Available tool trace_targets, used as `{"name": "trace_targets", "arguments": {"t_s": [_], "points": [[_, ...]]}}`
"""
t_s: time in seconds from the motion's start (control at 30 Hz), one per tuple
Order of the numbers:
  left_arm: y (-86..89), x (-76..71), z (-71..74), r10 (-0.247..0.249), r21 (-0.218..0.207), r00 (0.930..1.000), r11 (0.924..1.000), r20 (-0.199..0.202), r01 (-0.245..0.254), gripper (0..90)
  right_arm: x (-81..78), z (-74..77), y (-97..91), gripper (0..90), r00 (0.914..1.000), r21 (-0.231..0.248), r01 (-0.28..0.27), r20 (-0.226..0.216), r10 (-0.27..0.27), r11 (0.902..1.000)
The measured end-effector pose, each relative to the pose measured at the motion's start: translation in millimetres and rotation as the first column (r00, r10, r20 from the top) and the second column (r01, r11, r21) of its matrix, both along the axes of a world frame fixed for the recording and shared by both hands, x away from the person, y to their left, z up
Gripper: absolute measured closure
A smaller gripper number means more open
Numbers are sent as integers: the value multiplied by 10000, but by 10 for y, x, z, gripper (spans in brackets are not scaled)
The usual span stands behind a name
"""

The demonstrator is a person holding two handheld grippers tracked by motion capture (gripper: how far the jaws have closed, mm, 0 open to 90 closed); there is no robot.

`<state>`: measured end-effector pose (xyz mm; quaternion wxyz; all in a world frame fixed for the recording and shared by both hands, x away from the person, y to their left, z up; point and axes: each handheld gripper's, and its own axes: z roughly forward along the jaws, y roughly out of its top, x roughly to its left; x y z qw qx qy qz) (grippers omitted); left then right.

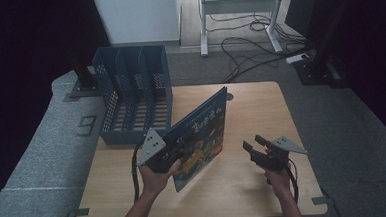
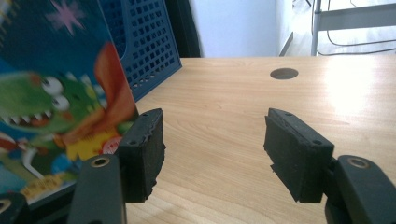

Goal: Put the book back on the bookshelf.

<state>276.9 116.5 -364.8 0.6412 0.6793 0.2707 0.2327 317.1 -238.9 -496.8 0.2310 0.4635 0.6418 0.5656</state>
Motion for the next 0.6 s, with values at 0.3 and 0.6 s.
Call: {"name": "trace_targets", "arguments": {"t_s": [0.3,0.6], "points": [[111,-5,114,173,-155,9998,9997,40,-172,822,63,-151,55,370,9981,-270,-58,-611,41,9996],[205,31,146,417,-387,9991,9984,-82,-420,823,95,-238,125,367,9948,-641,-283,-999,218,9975]]}}
